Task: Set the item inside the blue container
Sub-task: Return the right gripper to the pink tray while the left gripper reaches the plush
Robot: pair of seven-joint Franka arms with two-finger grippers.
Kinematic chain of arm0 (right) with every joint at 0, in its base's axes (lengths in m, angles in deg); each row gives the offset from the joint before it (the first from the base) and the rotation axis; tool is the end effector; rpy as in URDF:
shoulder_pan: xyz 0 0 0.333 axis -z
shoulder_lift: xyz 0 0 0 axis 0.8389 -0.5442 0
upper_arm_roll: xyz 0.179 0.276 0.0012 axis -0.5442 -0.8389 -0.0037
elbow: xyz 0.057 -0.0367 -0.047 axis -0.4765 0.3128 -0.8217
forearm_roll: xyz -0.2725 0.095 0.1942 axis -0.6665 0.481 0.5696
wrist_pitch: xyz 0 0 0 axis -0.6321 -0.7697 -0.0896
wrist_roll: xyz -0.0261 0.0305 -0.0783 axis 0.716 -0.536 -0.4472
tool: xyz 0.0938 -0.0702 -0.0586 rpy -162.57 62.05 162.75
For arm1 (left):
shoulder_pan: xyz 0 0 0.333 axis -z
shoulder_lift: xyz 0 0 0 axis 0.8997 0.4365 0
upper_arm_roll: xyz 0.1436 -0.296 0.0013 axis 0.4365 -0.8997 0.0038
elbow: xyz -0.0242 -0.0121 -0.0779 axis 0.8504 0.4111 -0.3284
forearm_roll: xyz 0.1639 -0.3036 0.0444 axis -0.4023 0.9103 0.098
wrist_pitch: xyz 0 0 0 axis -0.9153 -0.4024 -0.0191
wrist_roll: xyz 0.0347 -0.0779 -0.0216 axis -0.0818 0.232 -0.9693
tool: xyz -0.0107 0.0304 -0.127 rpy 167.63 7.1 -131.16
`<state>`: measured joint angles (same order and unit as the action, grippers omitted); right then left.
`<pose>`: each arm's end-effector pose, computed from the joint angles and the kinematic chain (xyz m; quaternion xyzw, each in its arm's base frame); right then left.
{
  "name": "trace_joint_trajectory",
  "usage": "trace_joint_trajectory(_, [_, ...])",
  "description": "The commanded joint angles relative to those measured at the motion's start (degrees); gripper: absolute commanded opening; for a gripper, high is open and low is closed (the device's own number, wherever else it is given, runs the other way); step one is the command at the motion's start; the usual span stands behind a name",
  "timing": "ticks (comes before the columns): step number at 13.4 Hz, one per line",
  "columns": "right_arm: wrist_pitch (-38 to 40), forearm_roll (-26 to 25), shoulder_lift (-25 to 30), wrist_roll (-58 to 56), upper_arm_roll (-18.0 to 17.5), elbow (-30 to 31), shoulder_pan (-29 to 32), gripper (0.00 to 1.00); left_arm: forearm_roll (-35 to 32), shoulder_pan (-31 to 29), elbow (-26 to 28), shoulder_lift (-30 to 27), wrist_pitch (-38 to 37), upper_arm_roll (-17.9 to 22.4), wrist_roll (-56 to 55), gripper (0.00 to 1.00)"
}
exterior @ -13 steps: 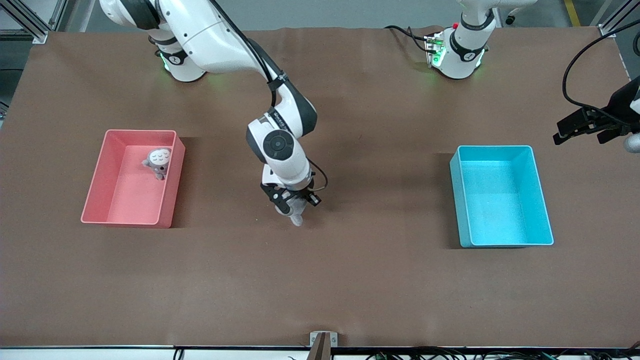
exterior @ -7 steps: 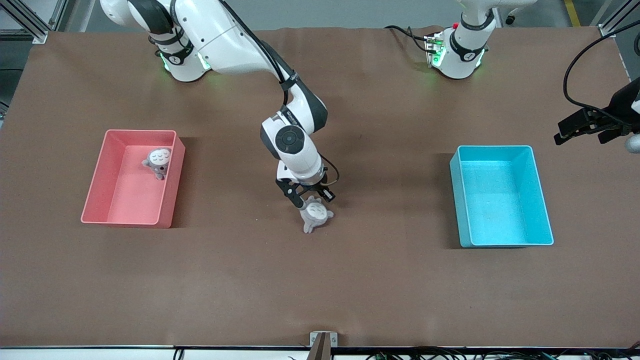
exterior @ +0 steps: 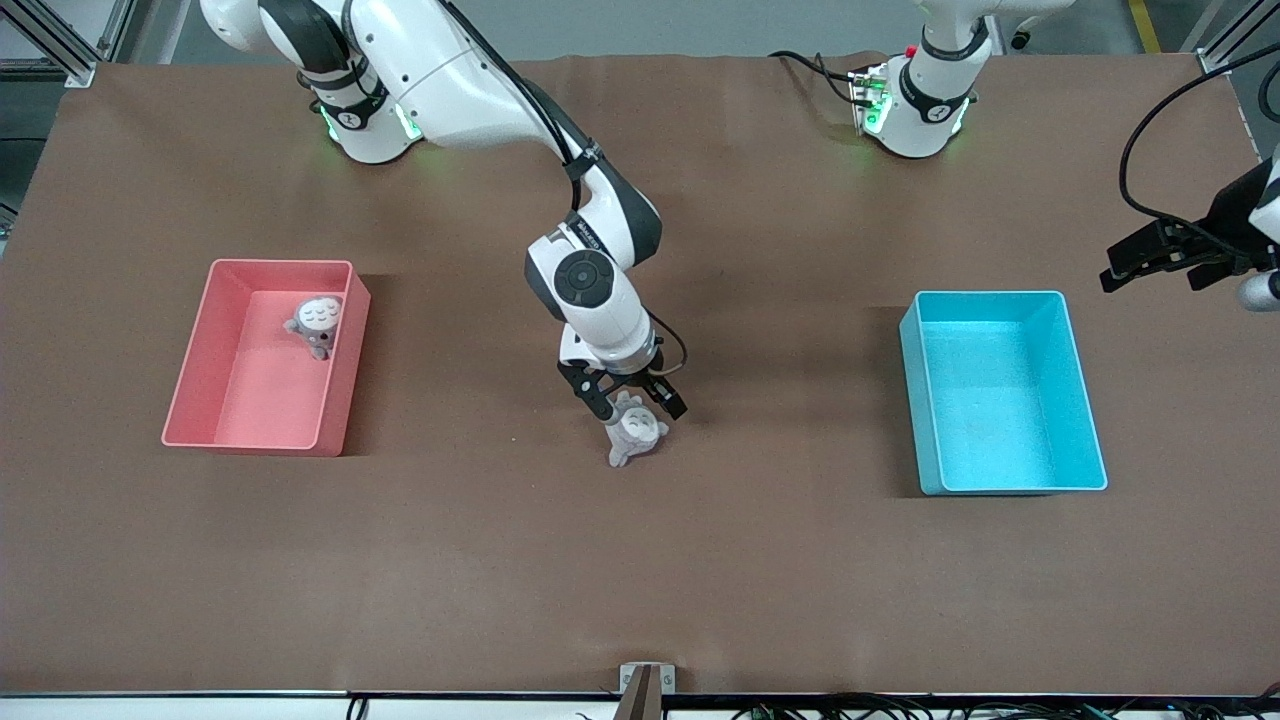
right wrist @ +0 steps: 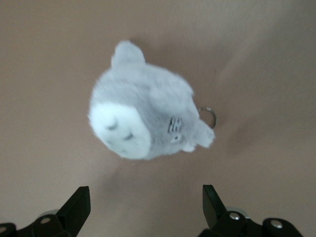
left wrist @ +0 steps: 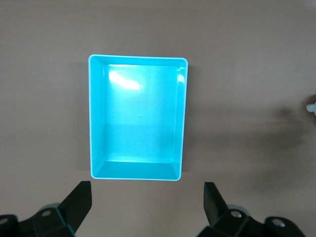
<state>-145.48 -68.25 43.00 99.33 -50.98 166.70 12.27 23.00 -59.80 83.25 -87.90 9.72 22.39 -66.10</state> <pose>0.5434 0.4887 0.2568 -0.8931 0.4335 0.0122 0.1191 0.5203 -0.0164 0.6027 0.9997 0.0070 -0.0020 0.0219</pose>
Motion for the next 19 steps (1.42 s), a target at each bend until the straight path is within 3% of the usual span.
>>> trace_joint_trajectory(1, [8.8, 0.5, 3.4, -7.9, -0.5, -1.9, 4.0, 1.0, 1.1, 3.2, -0.8, 1.7, -0.1, 0.2, -2.2, 1.0])
trace_joint_trajectory(4, [23.2, 0.1, 10.1, -22.4, -0.2, -1.6, 10.1, 1.0, 1.1, 7.7, -1.1, 3.9, 1.0, 0.2, -7.5, 1.0])
trace_joint_trajectory(7, [30.0, -3.9, 20.4, -37.3, -0.1, 7.3, 16.8, 1.0, 3.6, 13.0, -1.1, 7.6, 4.8, 0.2, -13.6, 1.0])
trace_joint_trajectory(12, [28.9, -12.1, 36.0, -57.9, -0.2, 26.6, 28.6, 1.0, 5.4, 24.0, -1.5, 15.6, 14.2, 0.3, -26.8, 1.0])
trace_joint_trajectory(19, [19.8, -13.9, 47.5, -74.7, -0.2, 45.4, 44.9, 1.0, 5.5, 35.6, -4.7, 28.6, 33.9, 0.3, -49.8, 1.0])
